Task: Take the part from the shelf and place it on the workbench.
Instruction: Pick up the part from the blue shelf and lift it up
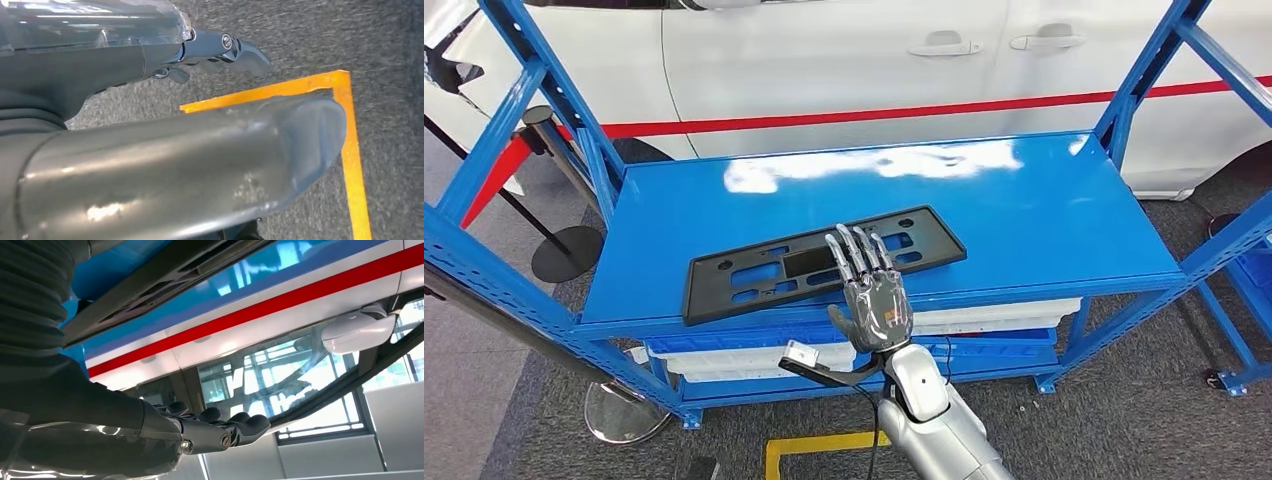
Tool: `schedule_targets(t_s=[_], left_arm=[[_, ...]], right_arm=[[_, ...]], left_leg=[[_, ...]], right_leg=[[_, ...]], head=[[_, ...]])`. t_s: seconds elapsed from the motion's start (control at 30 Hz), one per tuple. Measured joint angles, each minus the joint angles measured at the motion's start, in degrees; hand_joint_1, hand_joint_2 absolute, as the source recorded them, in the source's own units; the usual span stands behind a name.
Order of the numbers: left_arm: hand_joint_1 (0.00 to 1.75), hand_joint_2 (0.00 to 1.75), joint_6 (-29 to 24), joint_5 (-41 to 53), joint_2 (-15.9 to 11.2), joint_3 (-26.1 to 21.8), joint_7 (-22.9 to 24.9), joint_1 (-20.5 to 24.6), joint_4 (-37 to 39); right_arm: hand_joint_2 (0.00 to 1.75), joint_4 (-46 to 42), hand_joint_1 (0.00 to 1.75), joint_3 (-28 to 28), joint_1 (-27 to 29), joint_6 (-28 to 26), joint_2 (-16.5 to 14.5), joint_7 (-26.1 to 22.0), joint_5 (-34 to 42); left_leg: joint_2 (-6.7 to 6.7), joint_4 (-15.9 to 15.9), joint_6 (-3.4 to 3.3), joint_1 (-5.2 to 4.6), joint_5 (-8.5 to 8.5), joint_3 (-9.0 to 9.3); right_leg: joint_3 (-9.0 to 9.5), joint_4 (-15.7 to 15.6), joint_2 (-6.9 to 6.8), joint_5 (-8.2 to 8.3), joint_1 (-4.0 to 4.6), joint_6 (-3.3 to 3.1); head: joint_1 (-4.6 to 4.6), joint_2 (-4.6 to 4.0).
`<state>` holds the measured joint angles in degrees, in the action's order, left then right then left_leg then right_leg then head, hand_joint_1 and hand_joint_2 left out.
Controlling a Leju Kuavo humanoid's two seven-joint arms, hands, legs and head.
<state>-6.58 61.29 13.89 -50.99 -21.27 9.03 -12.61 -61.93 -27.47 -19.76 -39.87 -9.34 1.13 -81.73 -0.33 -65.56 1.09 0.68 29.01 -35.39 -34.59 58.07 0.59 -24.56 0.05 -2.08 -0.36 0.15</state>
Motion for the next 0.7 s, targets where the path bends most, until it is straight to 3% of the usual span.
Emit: schedule_targets(t_s=[0.07, 0.13, 0.23, 0.3, 0.37, 0.4, 0.43, 0.47, 0.5, 0.57, 0.6, 0.7], left_arm=[[0.0, 0.0, 0.0, 0.0, 0.0, 0.1, 0.0, 0.1, 0.0], [0.0, 0.0, 0.0, 0.0, -0.1, 0.1, 0.0, 0.1, 0.0], [0.0, 0.0, 0.0, 0.0, -0.1, 0.2, -0.1, 0.0, 0.0], [0.0, 0.0, 0.1, 0.1, 0.0, 0.4, -0.6, 0.1, 0.0], [0.0, 0.0, 0.1, 0.1, -0.1, 0.6, -1.1, 0.2, 0.0], [0.0, 0.0, 0.1, 0.1, -0.1, 0.6, -1.2, 0.2, 0.0], [0.0, 0.0, 0.1, 0.1, -0.1, 0.6, -1.2, 0.2, 0.0], [0.0, 0.0, 0.0, 0.0, -0.1, 0.7, -1.2, 0.1, 0.0], [0.0, 0.0, 0.0, 0.0, -0.1, 0.7, -1.2, 0.1, 0.0], [0.0, 0.0, -0.1, -0.1, 0.0, 0.8, -1.3, 0.2, 0.0], [0.0, 0.0, -0.1, -0.2, 0.0, 0.8, -1.3, 0.2, 0.0], [0.0, 0.0, -0.3, -0.4, -0.1, 0.9, -1.5, 0.3, 0.0]], right_arm=[[1.75, 0.3, 0.0, 0.0, -0.1, 0.0, -0.1, 0.0, -0.1], [1.75, 0.6, 0.0, 0.0, -0.1, 0.0, -0.1, 0.0, -0.1], [1.75, 0.8, 0.0, 0.0, -0.3, 0.1, -0.1, 0.1, -0.3], [1.75, 0.9, 0.0, 0.0, -0.4, 0.5, -0.1, 0.3, -0.7], [1.75, 1.1, 0.0, 0.0, -0.4, 1.3, 0.1, 0.4, -1.2], [1.75, 1.3, 0.0, 0.0, -0.3, 1.7, 0.2, 0.5, -1.4], [1.75, 1.4, 0.0, 0.0, -0.3, 2.0, 0.3, 0.5, -1.6], [1.75, 1.5, 0.0, 0.0, -0.2, 2.3, 0.5, 0.5, -1.8], [1.75, 1.6, 0.0, 0.0, -0.3, 2.6, 0.5, 0.5, -1.8], [1.75, 1.6, 0.0, 0.0, -0.5, 3.3, 0.7, 0.5, -2.0], [1.75, 1.6, 0.0, -0.1, -0.6, 3.7, 0.8, 0.5, -2.0], [1.75, 1.8, 0.0, -0.4, -0.8, 4.8, 1.0, 0.6, -2.3]], left_leg=[[0.06, 5.5, -0.4, -0.24, -2.62, 1.55], [0.1, 6.7, -1.16, -0.57, -2.68, 1.74], [0.16, 7.5, -2.37, -0.26, -3.74, 2.26], [0.27, 7.9, -2.88, -0.09, -3.9, 2.55], [0.27, 7.9, -3.13, -0.1, -3.77, 2.58], [0.25, 7.8, -3.17, -0.1, -3.67, 2.63], [0.2, 7.8, -3.15, -0.1, -3.54, 2.73], [0.13, 7.8, -3.06, -0.1, -3.37, 2.92], [0.07, 7.7, -2.93, -0.1, -3.15, 3.18], [-0.01, 7.5, -2.39, -0.29, -2.61, 3.47], [-0.02, 7.4, -2.09, -0.37, -2.4, 3.5], [0.03, 7.4, -1.12, -0.4, -2.01, 3.6]], right_leg=[[0.38, 0.3, 0.0, -0.51, -0.04, 0.53], [0.36, 0.3, -0.01, -0.74, 0.0, 1.22], [0.17, 1.2, -0.12, -1.69, 0.04, 2.26], [-2.19, 6.1, -0.22, -4.53, -0.17, 2.8], [-6.23, 13.5, -0.27, -7.52, -0.39, 3.19], [-7.64, 15.7, -0.28, -7.83, -0.51, 3.32], [-8.07, 16.0, -0.29, -7.04, -0.62, 3.39], [-7.31, 13.9, -0.32, -5.23, -0.72, 3.38], [-5.59, 10.1, -0.37, -2.87, -0.79, 3.28], [-2.15, 3.0, -0.47, 0.04, -0.64, 2.9], [-1.29, 1.1, -0.48, 0.41, -0.51, 2.69], [-0.96, 0.2, -0.34, 0.18, -0.49, 1.91]], head=[[-0.02, 0.01], [0.01, 0.02], [0.16, 0.01], [0.38, 0.01], [0.5, 0.01], [0.5, 0.01], [0.51, 0.01], [0.51, 0.01], [0.52, 0.01], [0.51, 0.01], [0.5, 0.01], [0.48, 0.0]])
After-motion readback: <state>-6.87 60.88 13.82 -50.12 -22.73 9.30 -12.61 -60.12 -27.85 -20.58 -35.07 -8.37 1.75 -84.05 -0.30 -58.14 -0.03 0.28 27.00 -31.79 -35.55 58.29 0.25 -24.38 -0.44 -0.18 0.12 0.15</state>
